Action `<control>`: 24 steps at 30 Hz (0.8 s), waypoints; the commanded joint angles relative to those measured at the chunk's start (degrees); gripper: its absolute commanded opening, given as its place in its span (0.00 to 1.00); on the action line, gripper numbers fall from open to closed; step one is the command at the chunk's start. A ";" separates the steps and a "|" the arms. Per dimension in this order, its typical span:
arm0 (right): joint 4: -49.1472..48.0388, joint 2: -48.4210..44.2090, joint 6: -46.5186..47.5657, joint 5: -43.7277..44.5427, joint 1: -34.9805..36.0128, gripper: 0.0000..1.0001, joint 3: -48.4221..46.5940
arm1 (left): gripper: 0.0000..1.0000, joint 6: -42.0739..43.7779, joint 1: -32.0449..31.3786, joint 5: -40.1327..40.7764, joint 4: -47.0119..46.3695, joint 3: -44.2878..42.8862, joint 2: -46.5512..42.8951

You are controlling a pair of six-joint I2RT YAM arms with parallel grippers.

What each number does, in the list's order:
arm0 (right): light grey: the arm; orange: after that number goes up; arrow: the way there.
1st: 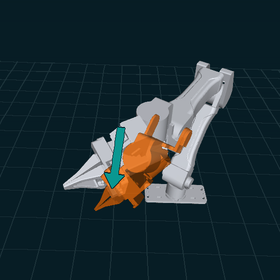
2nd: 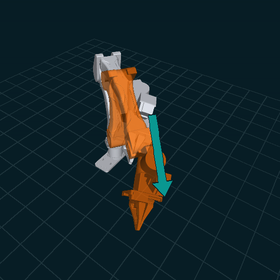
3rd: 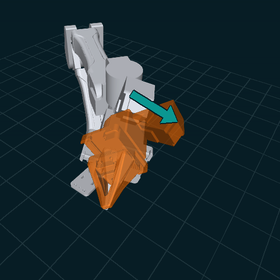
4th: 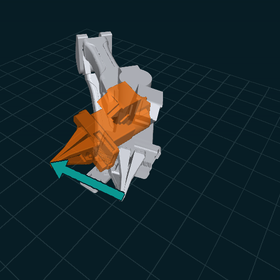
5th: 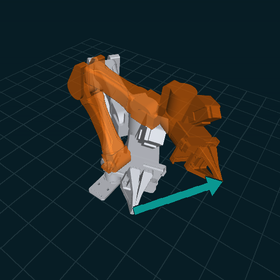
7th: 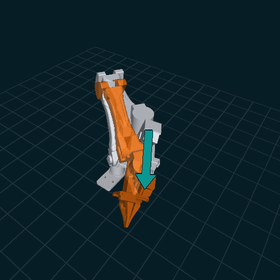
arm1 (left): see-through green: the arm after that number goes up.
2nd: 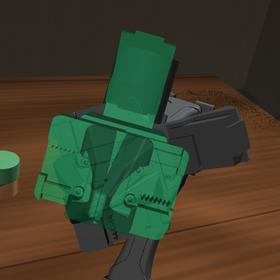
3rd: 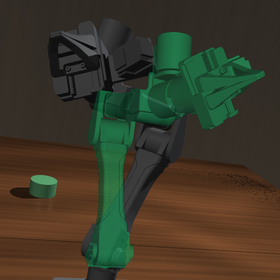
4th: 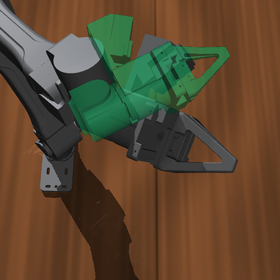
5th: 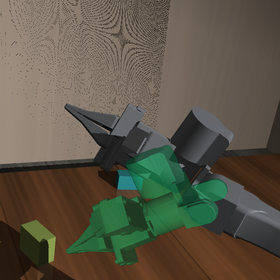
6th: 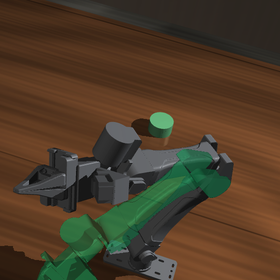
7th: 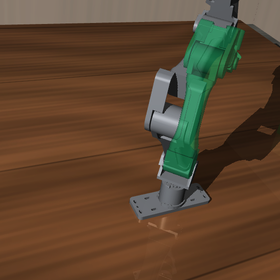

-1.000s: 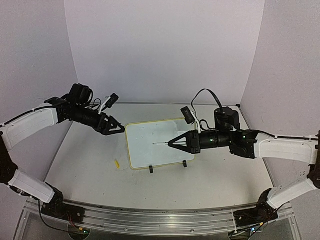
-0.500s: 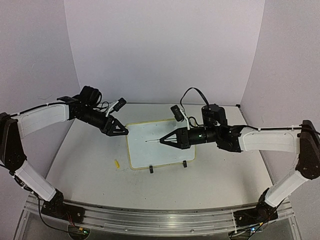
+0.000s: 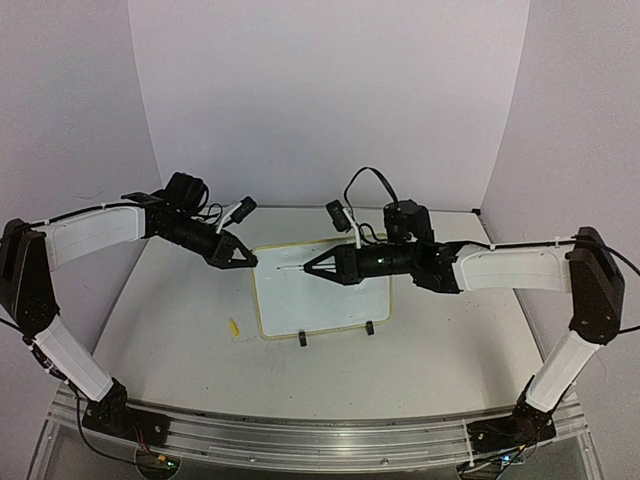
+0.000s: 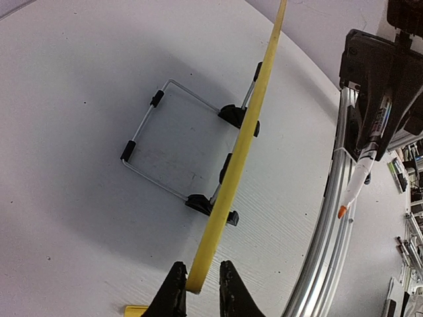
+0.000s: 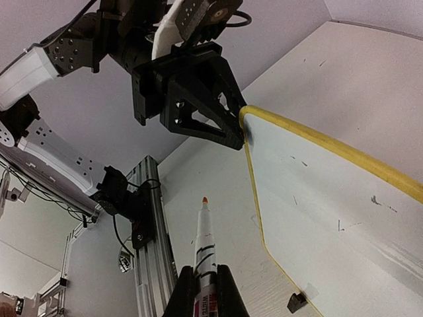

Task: Write a sentence on the whiteboard
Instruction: Hold the whiteboard, then write on the whiteboard with the whiteboard marker without the cap.

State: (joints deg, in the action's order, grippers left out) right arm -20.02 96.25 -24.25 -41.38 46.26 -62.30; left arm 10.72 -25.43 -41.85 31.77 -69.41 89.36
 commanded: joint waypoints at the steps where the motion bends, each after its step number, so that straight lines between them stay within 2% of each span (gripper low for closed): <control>1: -2.92 2.54 0.20 1.04 0.05 0.00 -3.88 | 0.11 1.60 0.11 1.03 -1.86 -1.44 -0.58; 6: -2.84 4.24 0.45 1.28 0.11 0.00 -5.76 | 0.00 2.72 0.03 2.04 -2.22 -0.42 -0.97; 24: -1.64 10.54 1.48 1.97 1.03 0.00 -12.61 | 0.00 5.30 -0.85 4.24 -1.74 0.96 -2.09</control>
State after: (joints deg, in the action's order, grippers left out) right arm -20.49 105.32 -23.65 -40.10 46.98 -71.81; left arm 14.75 -26.33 -41.63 31.33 -68.86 88.77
